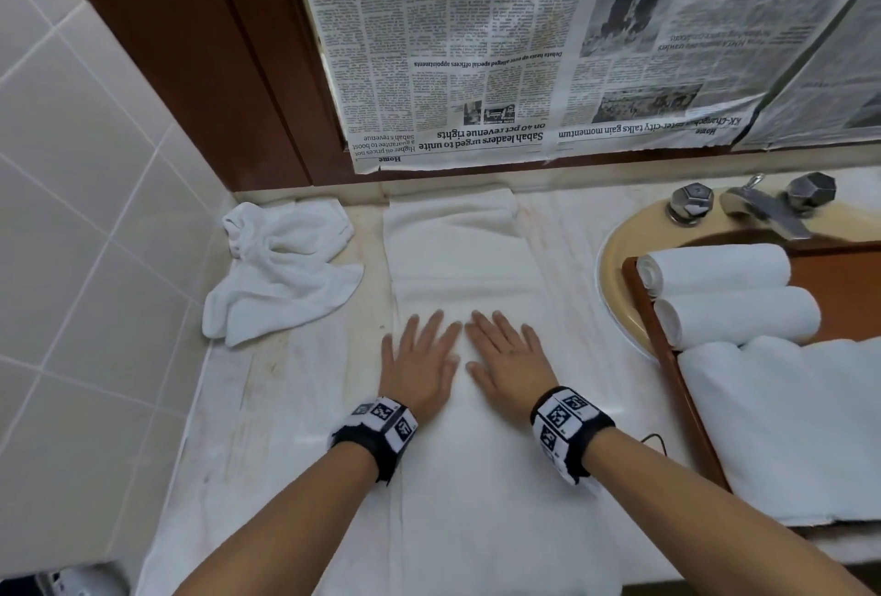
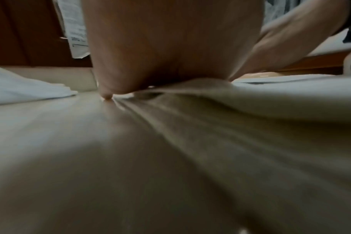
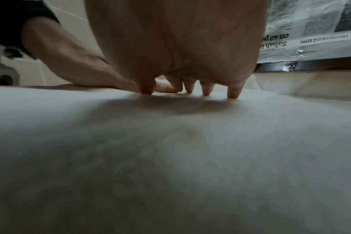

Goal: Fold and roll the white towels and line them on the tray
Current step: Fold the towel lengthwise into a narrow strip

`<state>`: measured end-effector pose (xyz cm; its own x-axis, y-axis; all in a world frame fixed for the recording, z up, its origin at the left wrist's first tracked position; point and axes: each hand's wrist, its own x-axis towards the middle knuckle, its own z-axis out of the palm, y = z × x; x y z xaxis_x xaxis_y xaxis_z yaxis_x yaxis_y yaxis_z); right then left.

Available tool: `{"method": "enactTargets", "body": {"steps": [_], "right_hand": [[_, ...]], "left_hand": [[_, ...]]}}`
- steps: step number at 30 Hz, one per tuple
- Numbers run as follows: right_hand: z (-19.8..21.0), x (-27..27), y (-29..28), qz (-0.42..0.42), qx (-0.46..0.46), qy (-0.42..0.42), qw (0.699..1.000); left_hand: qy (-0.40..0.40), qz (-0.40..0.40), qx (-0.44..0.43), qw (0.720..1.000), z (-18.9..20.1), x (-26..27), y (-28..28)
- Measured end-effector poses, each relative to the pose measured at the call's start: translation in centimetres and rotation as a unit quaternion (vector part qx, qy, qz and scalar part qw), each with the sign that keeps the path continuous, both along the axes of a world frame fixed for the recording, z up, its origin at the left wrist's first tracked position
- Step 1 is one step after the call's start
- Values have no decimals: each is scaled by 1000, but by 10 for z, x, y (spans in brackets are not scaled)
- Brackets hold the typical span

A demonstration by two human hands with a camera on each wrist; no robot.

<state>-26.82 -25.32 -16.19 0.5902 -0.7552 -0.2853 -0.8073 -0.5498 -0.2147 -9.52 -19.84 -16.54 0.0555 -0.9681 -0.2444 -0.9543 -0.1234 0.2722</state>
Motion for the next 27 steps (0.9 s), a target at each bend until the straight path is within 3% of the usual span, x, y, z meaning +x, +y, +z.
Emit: {"method": "enactTargets", "body": {"steps": [2, 8, 11, 13, 16, 19, 21, 24, 27], "right_hand": [[-5, -2, -1, 5, -1, 15, 1000], [-6, -50, -29, -86, 28, 62, 994], [-1, -60, -20, -133, 10, 45, 990], [0, -52, 5, -82, 5, 20, 996], [-7, -45, 35, -31, 15, 31, 999], [-5, -48, 33, -106, 20, 39, 993], [4, -48, 37, -124, 0, 4, 992], [18, -30, 61, -66, -12, -65, 996], [19, -4, 86, -55, 18, -116, 992]], "left_hand": [[-19, 1, 28, 999, -9, 2, -3], [-2, 148, 77, 986, -12, 52, 3], [34, 206, 57, 976, -5, 57, 11], [49, 159, 23, 986, 0, 43, 19], [11, 68, 44, 997, -2, 25, 33], [22, 153, 51, 987, -2, 30, 37], [38, 200, 10, 979, 5, 31, 45], [105, 228, -68, 966, 15, 20, 65], [134, 237, -40, 961, 17, 8, 88]]}}
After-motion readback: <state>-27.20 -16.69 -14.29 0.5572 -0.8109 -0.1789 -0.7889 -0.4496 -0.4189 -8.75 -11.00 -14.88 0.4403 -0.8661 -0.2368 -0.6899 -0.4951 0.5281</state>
